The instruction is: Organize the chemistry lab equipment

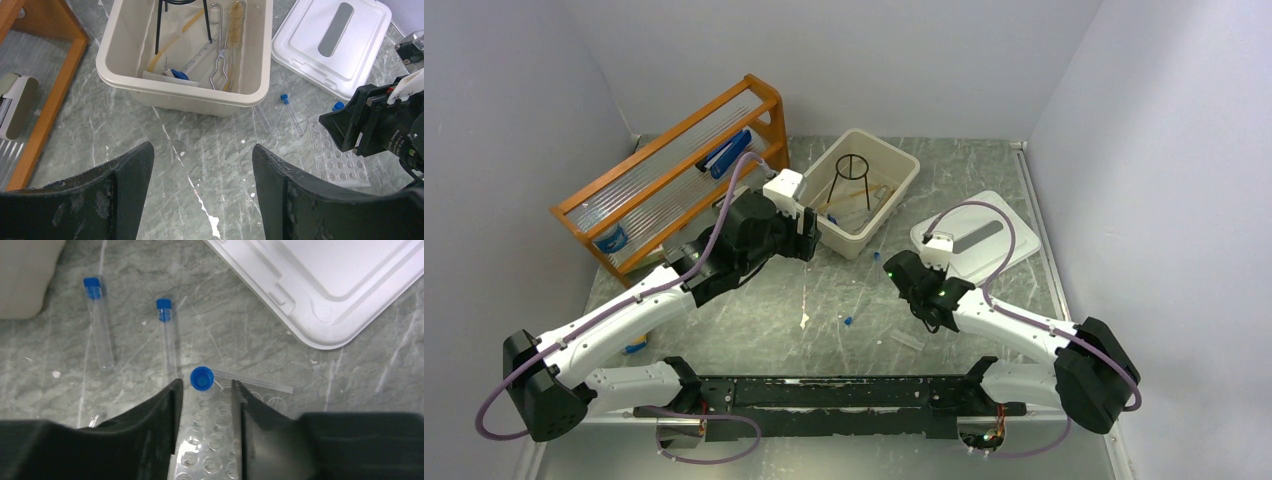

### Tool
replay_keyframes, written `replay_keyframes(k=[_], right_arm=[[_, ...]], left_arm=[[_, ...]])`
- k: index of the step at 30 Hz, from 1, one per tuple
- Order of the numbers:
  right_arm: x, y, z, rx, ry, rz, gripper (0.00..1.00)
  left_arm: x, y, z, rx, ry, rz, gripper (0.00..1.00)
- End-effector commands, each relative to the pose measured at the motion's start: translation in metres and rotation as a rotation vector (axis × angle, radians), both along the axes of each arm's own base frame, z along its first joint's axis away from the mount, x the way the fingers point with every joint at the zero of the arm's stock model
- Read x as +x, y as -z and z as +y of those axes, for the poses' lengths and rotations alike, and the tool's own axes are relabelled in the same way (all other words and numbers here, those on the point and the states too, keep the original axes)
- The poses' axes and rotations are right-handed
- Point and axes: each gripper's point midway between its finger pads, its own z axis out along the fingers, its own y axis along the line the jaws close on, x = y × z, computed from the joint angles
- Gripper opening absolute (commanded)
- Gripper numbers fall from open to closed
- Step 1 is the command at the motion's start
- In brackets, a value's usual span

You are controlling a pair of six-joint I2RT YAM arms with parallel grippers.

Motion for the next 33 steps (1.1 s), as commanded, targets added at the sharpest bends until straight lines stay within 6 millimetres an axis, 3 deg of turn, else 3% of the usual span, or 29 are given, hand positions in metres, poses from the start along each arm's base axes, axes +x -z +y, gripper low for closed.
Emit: replay_keyframes(k=[1,8,12,16,23,27,33], right_arm=[[-0.001,-0.01,-0.003,0.001,0.028,-0.003,0.49],[0.007,-0.042,0.006,0.036,0.028,-0.012,0.63],[0.017,-0.054,-0.007,0.066,0.081,0.017,0.64],[0.029,-0.052,-0.013,0.12,0.051,0.068,0.54],[0.041,-0.032,0.002,0.172,-0.067,0.189,0.37],[0.041,-0.021,0.013,0.203,-0.118,0.24,0.32],[0.031,-0.019,0.012,0.202,-0.136,0.279,0.25]], left_arm=[[0.003,-0.007,0.004,-0.022,-0.023,-0.02,0.76],[0.0,-0.004,0.004,-0.033,-0.022,0.001,0.76],[-0.011,0.008,-0.003,-0.079,0.01,0.065,0.76],[-0.034,0.029,-0.028,-0.206,0.114,0.183,0.74],[-0.068,0.063,-0.071,-0.398,0.294,0.36,0.68],[-0.077,0.075,-0.088,-0.427,0.339,0.399,0.67],[-0.079,0.091,-0.098,-0.399,0.333,0.42,0.67]])
